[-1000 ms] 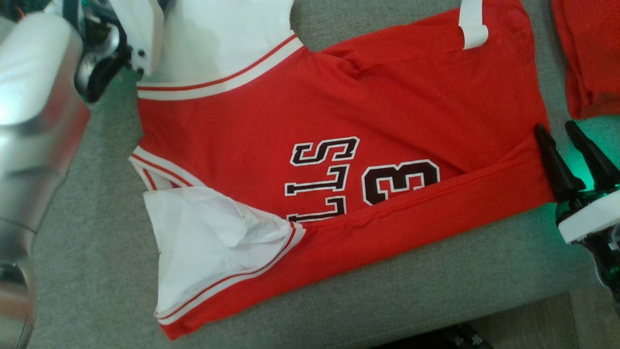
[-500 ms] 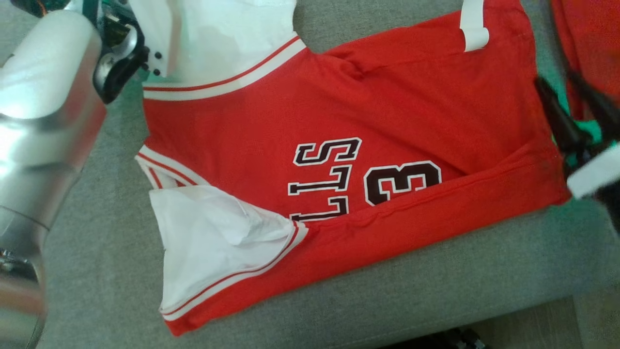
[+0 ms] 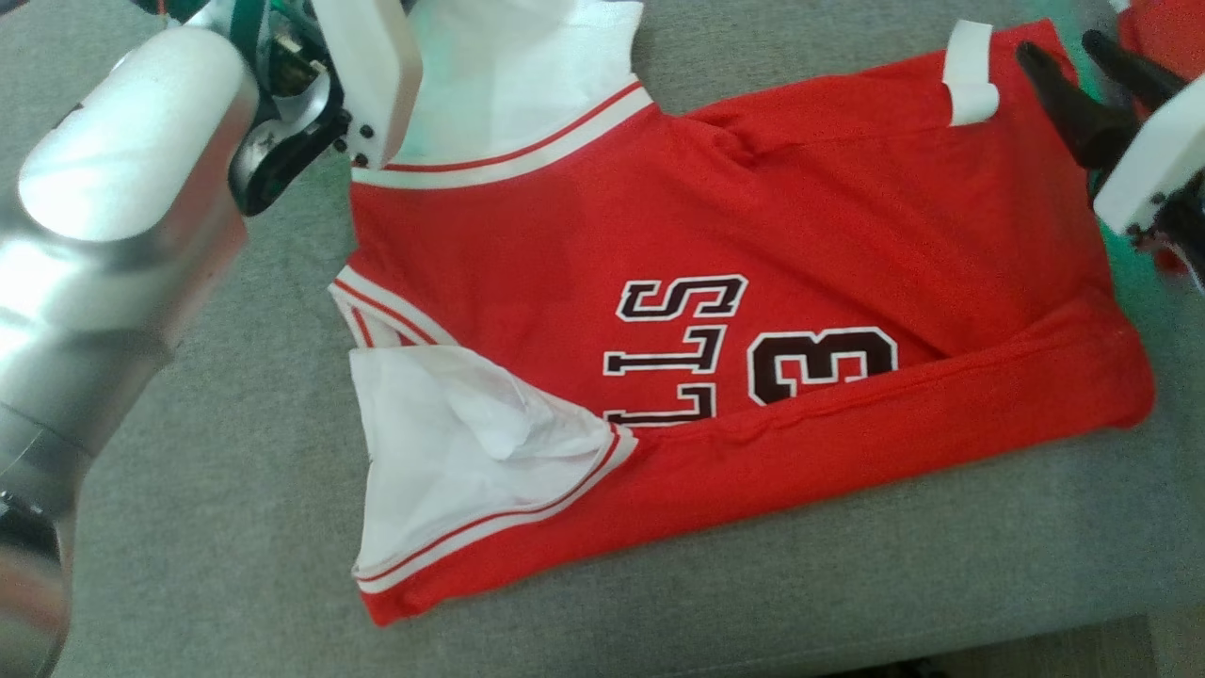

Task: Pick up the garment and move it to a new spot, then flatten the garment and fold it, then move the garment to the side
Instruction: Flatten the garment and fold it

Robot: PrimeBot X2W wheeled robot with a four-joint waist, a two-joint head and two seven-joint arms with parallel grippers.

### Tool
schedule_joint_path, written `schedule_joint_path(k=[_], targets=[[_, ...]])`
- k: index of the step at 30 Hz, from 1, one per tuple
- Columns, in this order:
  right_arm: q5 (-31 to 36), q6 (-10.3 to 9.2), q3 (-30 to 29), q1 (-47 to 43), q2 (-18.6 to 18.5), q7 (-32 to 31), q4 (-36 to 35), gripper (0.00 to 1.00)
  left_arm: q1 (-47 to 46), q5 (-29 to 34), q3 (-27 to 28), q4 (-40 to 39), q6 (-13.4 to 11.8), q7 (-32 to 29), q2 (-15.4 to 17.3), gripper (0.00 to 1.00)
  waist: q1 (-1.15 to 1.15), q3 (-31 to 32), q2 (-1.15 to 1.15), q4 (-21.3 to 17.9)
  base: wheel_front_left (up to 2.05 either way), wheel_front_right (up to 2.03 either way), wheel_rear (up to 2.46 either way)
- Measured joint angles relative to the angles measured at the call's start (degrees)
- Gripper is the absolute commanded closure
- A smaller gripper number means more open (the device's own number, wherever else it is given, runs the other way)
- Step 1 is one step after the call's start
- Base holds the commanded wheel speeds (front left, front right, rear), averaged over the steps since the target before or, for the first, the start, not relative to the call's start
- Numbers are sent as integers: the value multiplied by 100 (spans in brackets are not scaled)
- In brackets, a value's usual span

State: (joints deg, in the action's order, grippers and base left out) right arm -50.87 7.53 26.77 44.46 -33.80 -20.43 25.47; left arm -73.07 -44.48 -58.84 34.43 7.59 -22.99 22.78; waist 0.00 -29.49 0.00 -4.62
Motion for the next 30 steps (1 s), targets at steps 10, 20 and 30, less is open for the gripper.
schedule_joint_path(k=[10,20,30], targets=[[-4,0,421,689,70,-121,1006,17,-211,-152,-341,-105,0,258,-10,100,0,-51,0,265,0,0,0],[-174,0,697,965,79,442,1343,100,-259,-120,-614,109,0,822,47,100,0,43,0,365,0,0,0],[-632,0,788,1037,16,1051,1491,100,-444,119,-628,372,1,1702,136,100,-1,411,0,471,0,0,0]])
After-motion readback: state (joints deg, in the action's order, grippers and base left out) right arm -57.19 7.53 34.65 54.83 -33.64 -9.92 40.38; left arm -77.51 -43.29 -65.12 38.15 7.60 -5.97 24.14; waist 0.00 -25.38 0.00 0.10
